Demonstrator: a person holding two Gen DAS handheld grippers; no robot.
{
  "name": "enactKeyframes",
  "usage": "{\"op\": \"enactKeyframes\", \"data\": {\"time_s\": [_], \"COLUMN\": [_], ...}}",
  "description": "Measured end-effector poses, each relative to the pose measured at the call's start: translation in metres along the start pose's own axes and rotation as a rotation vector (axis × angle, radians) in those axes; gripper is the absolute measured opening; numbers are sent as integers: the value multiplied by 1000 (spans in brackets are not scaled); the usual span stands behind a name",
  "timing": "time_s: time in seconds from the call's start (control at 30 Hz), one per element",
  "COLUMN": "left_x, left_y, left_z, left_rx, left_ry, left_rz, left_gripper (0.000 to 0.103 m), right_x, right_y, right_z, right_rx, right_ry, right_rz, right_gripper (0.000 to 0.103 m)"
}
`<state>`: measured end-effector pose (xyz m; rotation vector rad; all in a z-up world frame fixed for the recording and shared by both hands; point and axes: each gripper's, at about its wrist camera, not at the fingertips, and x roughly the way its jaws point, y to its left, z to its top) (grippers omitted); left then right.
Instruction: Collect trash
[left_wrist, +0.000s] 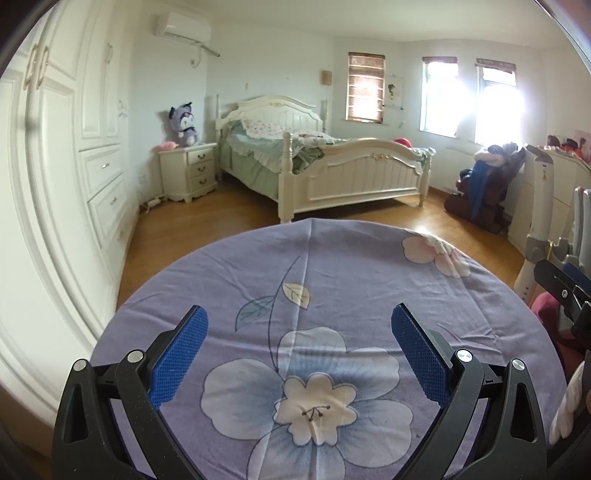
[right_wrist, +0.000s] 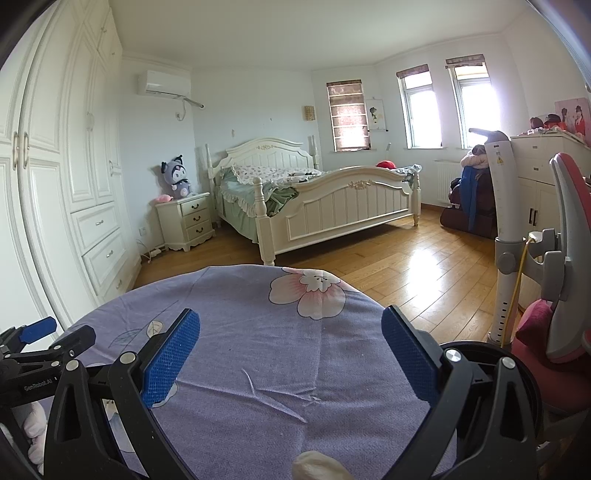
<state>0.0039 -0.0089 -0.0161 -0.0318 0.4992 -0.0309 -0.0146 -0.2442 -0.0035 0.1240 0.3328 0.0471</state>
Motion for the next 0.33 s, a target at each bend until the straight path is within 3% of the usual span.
{"op": "enactKeyframes", "data": {"time_s": [0.33], "left_x": [0], "left_y": [-1], "left_z": [-2], "left_rx": [16], "left_ry": [-3], "left_rz": [-14], "left_gripper": [98], "right_x": [0], "right_y": [1], "right_z": [0], "right_rx": [3], "right_ry": [0], "right_rz": [-5], "right_gripper": [98]}}
